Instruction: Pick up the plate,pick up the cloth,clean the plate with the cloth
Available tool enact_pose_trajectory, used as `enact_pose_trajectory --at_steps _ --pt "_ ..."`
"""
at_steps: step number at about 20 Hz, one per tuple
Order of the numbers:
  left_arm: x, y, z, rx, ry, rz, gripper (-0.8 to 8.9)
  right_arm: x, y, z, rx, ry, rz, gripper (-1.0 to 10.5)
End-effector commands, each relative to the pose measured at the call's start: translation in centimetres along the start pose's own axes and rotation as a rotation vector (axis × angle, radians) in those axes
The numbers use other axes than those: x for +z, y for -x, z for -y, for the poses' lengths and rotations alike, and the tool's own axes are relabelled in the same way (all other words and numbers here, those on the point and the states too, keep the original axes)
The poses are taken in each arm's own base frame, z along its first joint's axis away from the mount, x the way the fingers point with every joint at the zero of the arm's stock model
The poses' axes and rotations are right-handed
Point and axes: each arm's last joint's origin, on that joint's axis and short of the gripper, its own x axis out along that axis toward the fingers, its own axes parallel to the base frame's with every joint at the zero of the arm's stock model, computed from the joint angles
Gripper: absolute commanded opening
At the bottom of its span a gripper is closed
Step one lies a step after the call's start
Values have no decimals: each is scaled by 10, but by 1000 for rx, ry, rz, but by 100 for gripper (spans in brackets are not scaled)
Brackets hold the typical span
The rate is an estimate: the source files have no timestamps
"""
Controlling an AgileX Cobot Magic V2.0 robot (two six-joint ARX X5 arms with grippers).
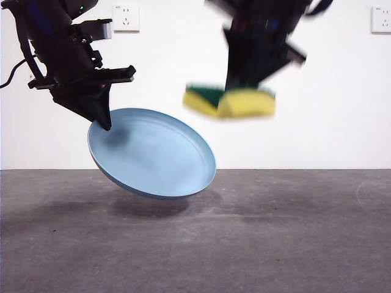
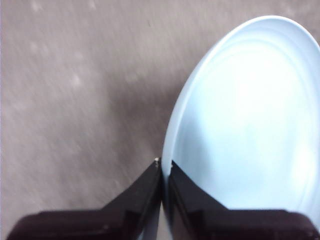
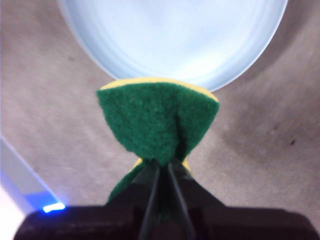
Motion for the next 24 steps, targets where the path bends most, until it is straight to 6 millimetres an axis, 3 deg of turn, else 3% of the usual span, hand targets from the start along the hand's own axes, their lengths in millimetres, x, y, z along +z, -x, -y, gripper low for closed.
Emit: enact_pose_trajectory --at_steps 1,7,12,14,15,17,18,21,24 --pt "-3 -13 -8 19 -7 -21 -8 -3 20 -5 -14 21 53 -16" --pt "-21 -47 -22 46 -17 -145 -8 -21 95 -16 -190 35 251 -16" --pt "-39 -69 -25 44 -13 -266 -1 -39 134 -22 -317 24 343 -16" --pt "-41 -68 -25 44 -13 -281 42 -42 138 -22 -345 15 347 -16" --pt "-41 -68 -25 42 -12 -290 140 -42 138 -21 -361 10 344 -16" --pt "-44 -67 -25 38 -12 -319 434 -42 137 -18 -372 -1 338 -16" --pt "-44 -67 -24 37 -11 -322 476 -40 135 -16 -374 -8 336 -16" --pt "-40 -54 -21 15 10 -313 472 -28 118 -7 -377 -60 323 -16" --pt "-25 -20 -10 -88 55 -235 472 -8 86 8 -377 -101 312 -16"
